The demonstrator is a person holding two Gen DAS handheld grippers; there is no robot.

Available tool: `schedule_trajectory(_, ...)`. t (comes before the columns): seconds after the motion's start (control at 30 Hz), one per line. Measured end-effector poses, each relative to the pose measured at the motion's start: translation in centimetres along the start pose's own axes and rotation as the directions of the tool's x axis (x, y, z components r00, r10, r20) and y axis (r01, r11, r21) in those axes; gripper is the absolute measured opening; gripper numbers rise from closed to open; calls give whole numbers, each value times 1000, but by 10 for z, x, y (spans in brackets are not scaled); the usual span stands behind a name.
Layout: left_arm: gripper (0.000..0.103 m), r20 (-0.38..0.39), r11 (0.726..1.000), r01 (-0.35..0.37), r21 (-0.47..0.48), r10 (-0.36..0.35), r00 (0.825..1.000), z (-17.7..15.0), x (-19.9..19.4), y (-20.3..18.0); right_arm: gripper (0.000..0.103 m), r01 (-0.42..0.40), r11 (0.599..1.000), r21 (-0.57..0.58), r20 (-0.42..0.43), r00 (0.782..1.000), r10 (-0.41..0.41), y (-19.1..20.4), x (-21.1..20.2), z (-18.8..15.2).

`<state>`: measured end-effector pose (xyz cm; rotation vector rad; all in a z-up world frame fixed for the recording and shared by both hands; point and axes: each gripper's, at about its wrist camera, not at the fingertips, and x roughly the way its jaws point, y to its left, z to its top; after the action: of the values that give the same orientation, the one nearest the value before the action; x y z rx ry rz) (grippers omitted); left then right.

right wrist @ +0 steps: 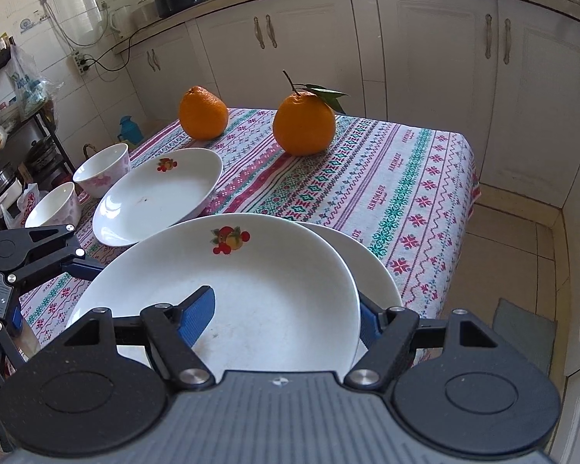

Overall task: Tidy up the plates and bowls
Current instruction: 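Lower the held plate onto the other white plate with the right tool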

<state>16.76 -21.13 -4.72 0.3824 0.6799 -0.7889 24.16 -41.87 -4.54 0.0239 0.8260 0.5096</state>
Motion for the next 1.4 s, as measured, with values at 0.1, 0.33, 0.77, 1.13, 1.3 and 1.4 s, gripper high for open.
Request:
schedule_trajectory(0.1,92,-8,1000,6,6,-6,1000,1,3,0,80,-2,1000,12,0,1000,2,-4,-1,-3)
schedule_trajectory(0.33,92,-24,1000,20,12,-19,1000,2,13,1,80,2,1000,29,-5,1000,-1,-9,-1,-10)
schedule_trajectory(0.77,92,-29,999,37,-8,-37,999,3,21,6,80,13,998,59,-16,1000,-12,-14,-4,-19)
schedule_trajectory(1.13,93,-9,998,55,-40,-56,998,-1,19,10,82,38,996,81,-8,999,-38,-10,-13,-21)
schedule_trajectory(1.3,94,-1,997,63,-50,-63,998,-2,20,12,83,68,995,76,-17,998,-67,-6,-18,-20)
schedule_trajectory(1.4,94,9,997,60,-44,-60,998,-2,19,11,83,83,994,74,-21,996,-82,-3,-20,-21)
